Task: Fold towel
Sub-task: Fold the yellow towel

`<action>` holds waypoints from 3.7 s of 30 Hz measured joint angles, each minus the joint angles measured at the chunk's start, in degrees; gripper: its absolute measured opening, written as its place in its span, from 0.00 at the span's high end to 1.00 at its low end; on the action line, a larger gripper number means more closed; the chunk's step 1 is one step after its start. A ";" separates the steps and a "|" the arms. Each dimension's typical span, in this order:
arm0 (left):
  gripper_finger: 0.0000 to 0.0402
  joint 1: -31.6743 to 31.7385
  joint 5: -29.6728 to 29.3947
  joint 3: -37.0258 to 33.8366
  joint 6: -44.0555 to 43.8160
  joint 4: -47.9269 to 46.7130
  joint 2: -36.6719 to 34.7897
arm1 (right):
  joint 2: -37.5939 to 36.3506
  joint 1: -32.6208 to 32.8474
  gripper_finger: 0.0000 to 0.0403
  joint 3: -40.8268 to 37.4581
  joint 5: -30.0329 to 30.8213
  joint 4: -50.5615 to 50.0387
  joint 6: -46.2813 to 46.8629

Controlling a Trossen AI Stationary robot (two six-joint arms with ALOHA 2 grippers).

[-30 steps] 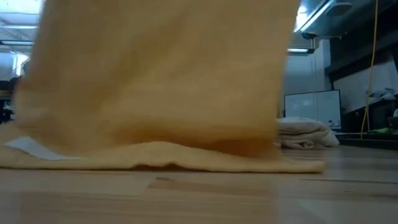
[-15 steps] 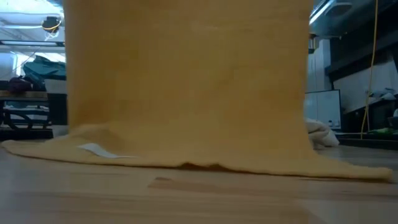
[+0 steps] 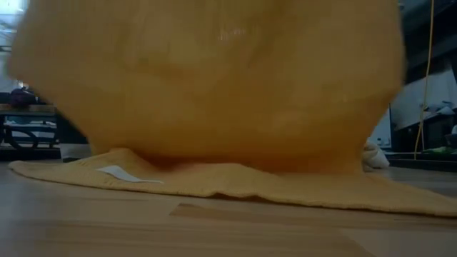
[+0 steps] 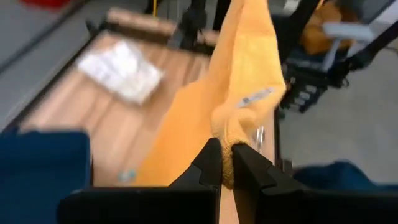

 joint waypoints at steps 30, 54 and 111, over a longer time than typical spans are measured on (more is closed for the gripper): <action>0.99 -9.45 25.25 -25.94 -21.78 0.77 0.52 | 27.42 0.07 0.98 -0.02 -33.73 22.27 20.98; 0.99 13.89 10.96 -49.44 -16.69 -0.04 0.17 | 27.21 -6.40 0.98 -5.90 -26.54 -5.63 25.20; 0.99 31.53 17.95 11.10 34.82 34.14 -1.70 | -7.30 -16.46 0.98 -0.48 -7.23 24.22 -10.65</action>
